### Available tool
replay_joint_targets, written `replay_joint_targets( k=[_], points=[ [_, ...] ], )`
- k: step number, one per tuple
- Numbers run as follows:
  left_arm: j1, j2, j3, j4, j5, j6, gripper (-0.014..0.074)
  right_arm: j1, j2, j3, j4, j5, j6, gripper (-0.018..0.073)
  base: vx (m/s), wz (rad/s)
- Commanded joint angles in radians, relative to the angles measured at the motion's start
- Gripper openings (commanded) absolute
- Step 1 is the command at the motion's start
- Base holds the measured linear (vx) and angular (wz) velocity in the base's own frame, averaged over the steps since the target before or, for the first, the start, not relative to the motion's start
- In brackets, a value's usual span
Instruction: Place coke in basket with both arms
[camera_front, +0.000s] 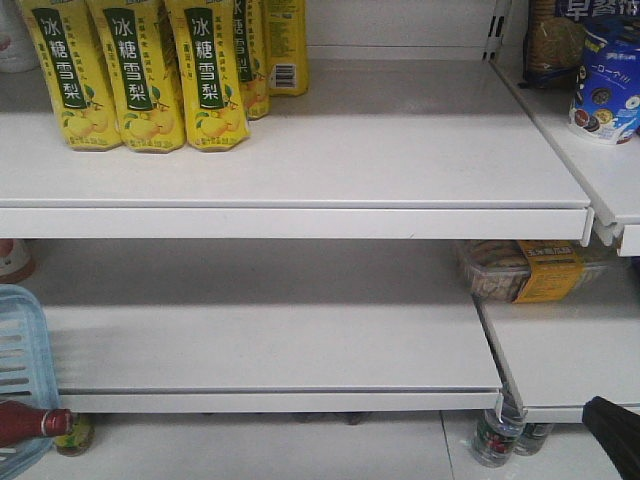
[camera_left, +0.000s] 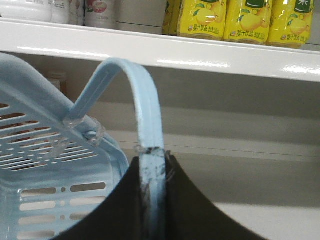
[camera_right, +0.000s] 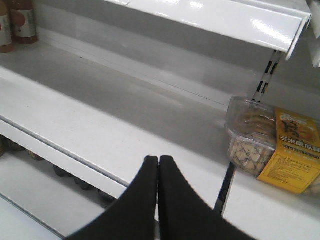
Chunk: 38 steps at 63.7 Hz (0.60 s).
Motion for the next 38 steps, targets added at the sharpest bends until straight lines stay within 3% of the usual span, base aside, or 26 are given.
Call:
replay_joint_targets(
  k=[1, 38],
  points=[
    [-0.003, -0.022, -0.001, 0.023, -0.173, 0.021, -0.0006, -0.003, 0.008, -0.03, -0.024, -0.046, -0.005, -0.0009, 0.0, 0.0],
    [-0.003, -0.022, -0.008, 0.025, -0.143, 0.02, -0.0006, -0.003, 0.008, -0.03, -0.024, -0.046, -0.005, -0.0009, 0.0, 0.0]
  ],
)
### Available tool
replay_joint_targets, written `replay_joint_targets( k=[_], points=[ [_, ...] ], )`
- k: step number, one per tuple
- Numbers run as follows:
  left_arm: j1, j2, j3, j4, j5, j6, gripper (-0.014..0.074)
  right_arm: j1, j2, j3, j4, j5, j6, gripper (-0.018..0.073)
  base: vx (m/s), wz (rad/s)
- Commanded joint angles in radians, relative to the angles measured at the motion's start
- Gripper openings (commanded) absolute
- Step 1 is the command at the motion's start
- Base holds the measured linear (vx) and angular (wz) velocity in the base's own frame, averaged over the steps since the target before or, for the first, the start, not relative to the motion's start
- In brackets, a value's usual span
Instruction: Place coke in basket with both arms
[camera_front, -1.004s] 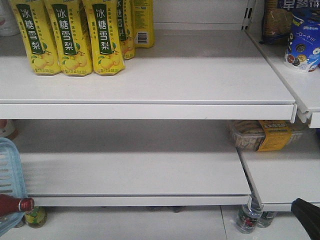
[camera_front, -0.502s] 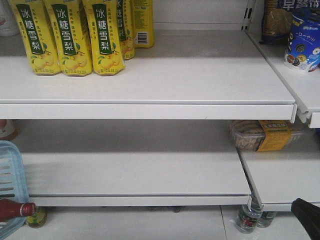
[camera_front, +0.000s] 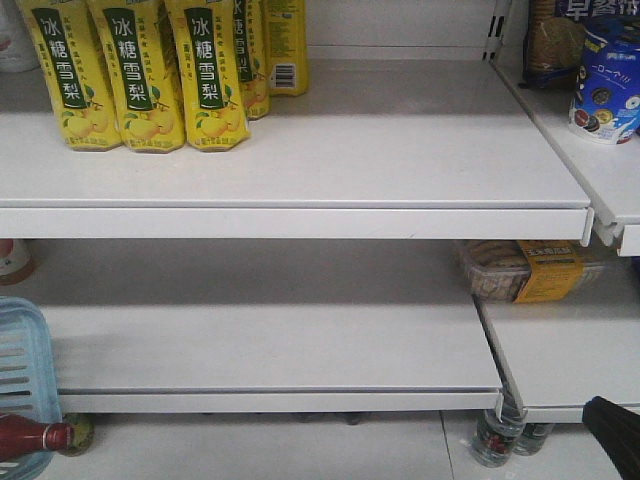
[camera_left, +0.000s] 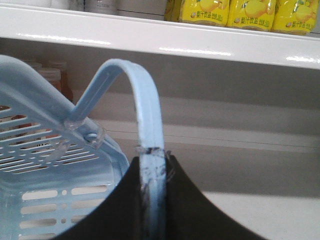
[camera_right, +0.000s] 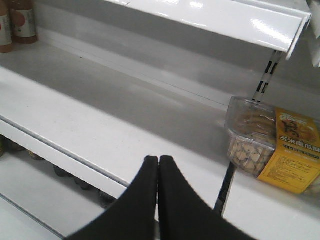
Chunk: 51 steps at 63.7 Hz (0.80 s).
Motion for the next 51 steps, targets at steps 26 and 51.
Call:
replay_joint_targets(
  k=[26, 51],
  points=[
    [-0.003, -0.022, -0.008, 0.025, -0.177, 0.02, -0.0006, -0.003, 0.008, -0.03, -0.024, -0.046, -0.005, -0.0009, 0.0, 0.0],
    [-0.003, -0.022, -0.008, 0.025, -0.177, 0.02, -0.0006, -0.182, 0.025, -0.027, 0.087, -0.046, -0.06, -0.0008, 0.0, 0.0]
  ],
)
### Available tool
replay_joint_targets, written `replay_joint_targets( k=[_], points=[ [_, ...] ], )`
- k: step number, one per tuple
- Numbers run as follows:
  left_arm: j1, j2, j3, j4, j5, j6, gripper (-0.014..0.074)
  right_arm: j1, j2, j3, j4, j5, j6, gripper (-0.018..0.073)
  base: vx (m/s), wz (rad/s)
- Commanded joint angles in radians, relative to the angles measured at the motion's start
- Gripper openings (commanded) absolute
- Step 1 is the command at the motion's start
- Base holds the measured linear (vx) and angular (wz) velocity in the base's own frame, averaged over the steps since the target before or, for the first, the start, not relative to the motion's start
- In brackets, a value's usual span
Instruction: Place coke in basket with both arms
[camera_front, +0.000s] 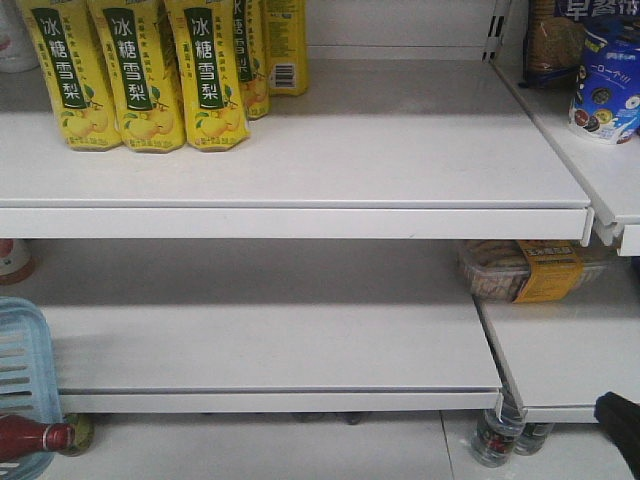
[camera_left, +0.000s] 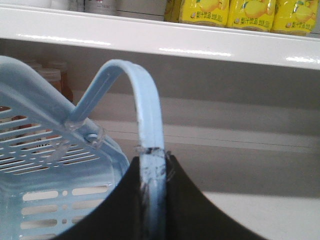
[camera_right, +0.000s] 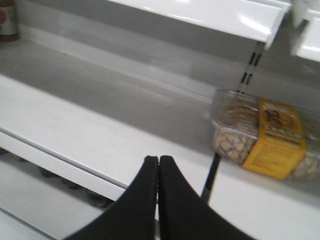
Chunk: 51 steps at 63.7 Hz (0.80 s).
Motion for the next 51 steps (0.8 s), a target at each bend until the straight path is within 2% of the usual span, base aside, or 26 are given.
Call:
replay_joint_targets(
  k=[1, 8, 15, 28, 37, 45, 51],
  points=[
    [-0.003, -0.022, -0.008, 0.025, -0.177, 0.02, -0.0006, -0.103, 0.02, -0.027, 0.062, -0.046, -0.053, -0.0008, 0.0, 0.0],
    [-0.003, -0.022, -0.008, 0.025, -0.177, 0.02, -0.0006, -0.245, 0.02, -0.027, 0.225, -0.065, -0.194, -0.0008, 0.0, 0.0],
    [-0.003, -0.022, -0.008, 0.025, -0.177, 0.02, -0.0006, -0.342, 0.011, -0.027, 0.358, -0.096, -0.371, -0.0008, 0.0, 0.0],
    [-0.003, -0.022, -0.008, 0.025, -0.177, 0.02, -0.0006, -0.452, -0.06, -0.012, 0.549, -0.117, -0.594, -0.0008, 0.0, 0.0],
    [-0.003, -0.022, -0.008, 0.025, -0.177, 0.02, -0.0006, -0.561, -0.12, 0.047, 0.663, -0.177, -0.67, -0.0008, 0.0, 0.0],
    [-0.003, -0.022, -0.008, 0.025, -0.177, 0.02, -0.0006, -0.643, -0.182, 0.123, 0.73, -0.278, -0.669, -0.0008, 0.0, 0.0],
    [-0.003, -0.022, -0.008, 0.025, -0.177, 0.02, -0.0006, -0.665, -0.217, 0.168, 0.752, -0.347, -0.666, -0.0008, 0.0, 0.0]
  ],
)
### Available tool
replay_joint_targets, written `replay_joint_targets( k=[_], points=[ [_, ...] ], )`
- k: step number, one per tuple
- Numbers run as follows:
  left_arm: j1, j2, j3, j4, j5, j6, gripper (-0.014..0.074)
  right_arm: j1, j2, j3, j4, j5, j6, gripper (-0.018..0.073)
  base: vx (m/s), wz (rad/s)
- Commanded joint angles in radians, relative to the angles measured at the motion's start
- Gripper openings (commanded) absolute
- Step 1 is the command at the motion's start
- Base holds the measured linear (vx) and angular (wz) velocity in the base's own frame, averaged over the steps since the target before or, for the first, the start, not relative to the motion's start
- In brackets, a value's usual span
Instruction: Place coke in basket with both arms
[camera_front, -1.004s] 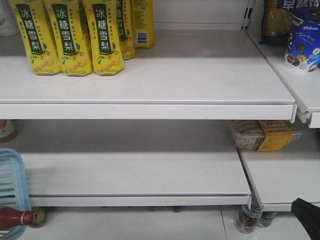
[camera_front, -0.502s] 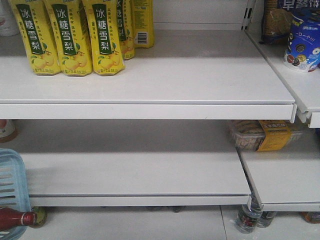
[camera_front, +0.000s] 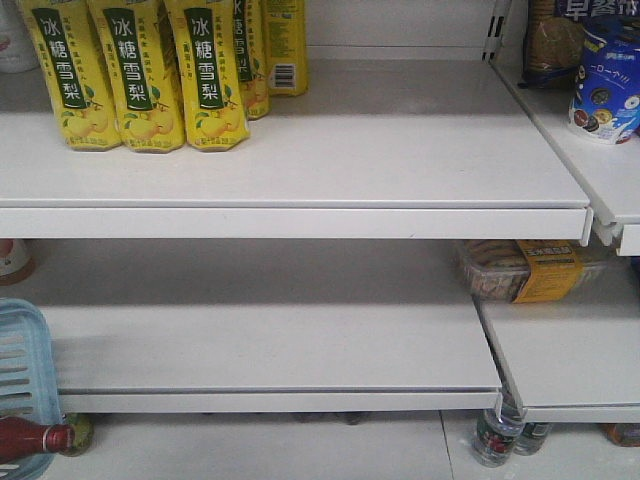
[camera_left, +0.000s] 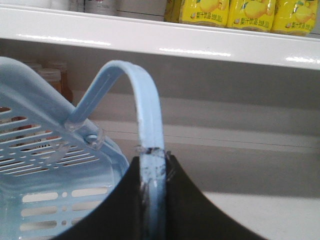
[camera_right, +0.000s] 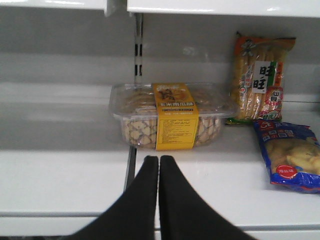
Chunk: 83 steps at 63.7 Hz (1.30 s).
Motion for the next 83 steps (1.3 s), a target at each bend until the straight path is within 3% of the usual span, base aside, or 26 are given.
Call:
replay_joint_targets(
  k=[1, 83],
  points=[
    [-0.003, -0.022, -0.008, 0.025, -0.177, 0.02, -0.0006, -0.025, -0.023, 0.016, 0.022, -0.162, -0.011, -0.0008, 0.0, 0.0],
    [-0.003, -0.022, -0.008, 0.025, -0.177, 0.02, -0.0006, -0.02, -0.071, 0.031, -0.004, -0.167, -0.007, -0.0008, 0.0, 0.0]
  ],
)
